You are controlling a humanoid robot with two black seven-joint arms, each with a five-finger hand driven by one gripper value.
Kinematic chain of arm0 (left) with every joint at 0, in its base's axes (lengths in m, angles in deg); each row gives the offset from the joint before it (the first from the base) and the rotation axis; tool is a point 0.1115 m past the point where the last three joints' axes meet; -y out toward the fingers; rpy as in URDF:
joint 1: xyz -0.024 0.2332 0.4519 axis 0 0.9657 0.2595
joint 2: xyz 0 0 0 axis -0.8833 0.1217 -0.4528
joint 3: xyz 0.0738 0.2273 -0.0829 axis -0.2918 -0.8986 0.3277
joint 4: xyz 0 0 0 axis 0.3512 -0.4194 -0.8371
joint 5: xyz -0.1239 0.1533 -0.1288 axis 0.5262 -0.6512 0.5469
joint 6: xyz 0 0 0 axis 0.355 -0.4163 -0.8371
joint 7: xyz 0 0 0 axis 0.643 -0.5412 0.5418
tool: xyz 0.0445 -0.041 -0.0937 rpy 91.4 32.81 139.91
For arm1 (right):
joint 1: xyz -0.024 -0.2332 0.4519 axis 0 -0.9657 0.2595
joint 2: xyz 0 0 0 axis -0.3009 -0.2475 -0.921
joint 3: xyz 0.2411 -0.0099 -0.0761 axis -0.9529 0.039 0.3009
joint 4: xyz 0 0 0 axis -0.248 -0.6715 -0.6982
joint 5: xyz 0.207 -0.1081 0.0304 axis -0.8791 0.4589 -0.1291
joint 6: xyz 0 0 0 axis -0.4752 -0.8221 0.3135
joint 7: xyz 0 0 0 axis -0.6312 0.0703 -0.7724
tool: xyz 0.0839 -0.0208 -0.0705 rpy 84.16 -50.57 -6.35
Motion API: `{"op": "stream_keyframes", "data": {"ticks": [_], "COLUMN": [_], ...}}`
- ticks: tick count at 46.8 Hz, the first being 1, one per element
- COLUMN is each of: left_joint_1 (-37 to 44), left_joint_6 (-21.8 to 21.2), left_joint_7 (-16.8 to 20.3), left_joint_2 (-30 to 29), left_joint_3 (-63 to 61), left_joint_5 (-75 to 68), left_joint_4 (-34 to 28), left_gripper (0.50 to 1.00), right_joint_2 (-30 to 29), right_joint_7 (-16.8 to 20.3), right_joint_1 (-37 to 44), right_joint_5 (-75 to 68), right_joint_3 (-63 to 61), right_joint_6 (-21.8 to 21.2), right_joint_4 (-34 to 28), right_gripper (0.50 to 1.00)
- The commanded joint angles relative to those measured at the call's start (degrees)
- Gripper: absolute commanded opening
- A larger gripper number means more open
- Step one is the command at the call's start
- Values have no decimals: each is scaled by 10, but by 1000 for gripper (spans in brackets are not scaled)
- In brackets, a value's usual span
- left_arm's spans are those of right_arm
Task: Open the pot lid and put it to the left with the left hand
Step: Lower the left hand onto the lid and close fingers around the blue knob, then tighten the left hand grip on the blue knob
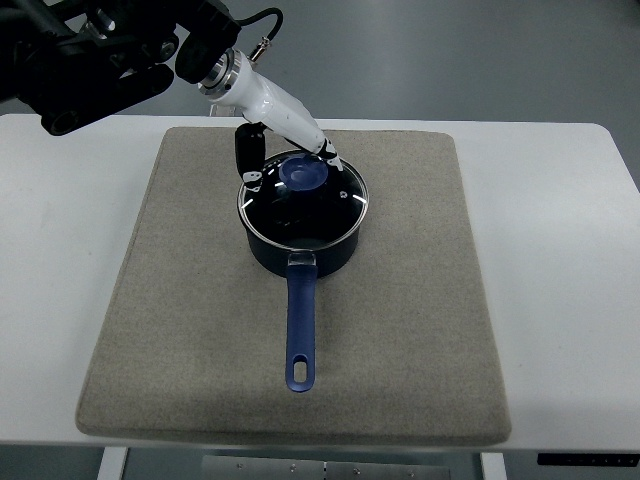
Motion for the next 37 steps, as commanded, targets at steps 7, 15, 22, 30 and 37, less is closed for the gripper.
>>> {"op": "stream_keyframes", "data": {"ticks": [7, 15, 22, 30, 37], "left_joint_1": [-1, -1, -1, -1, -2], "left_joint_6": [6, 4, 1, -8, -14], "left_joint_7": [0, 0, 0, 0, 0], "left_joint_2": [6, 11, 11, 11, 11], "left_joint_3": [-12, -12, -11, -9, -9], "left_joint_5": [0, 1, 7, 5, 1], "left_joint_4": [-4, -5, -6, -9, -9], "left_gripper": [996, 996, 996, 996, 994], "right_joint_2": [0, 0, 0, 0, 0], "right_joint_7": [0, 0, 0, 0, 0], "right_joint_1": [0, 0, 0, -1, 0], "right_joint_5": [0, 0, 0, 0, 0], "right_joint_3": [0, 0, 0, 0, 0], "right_joint_6": [0, 0, 0, 0, 0], "right_joint_4": [0, -1, 0, 0, -1], "right_gripper": [917, 917, 917, 917, 917]}}
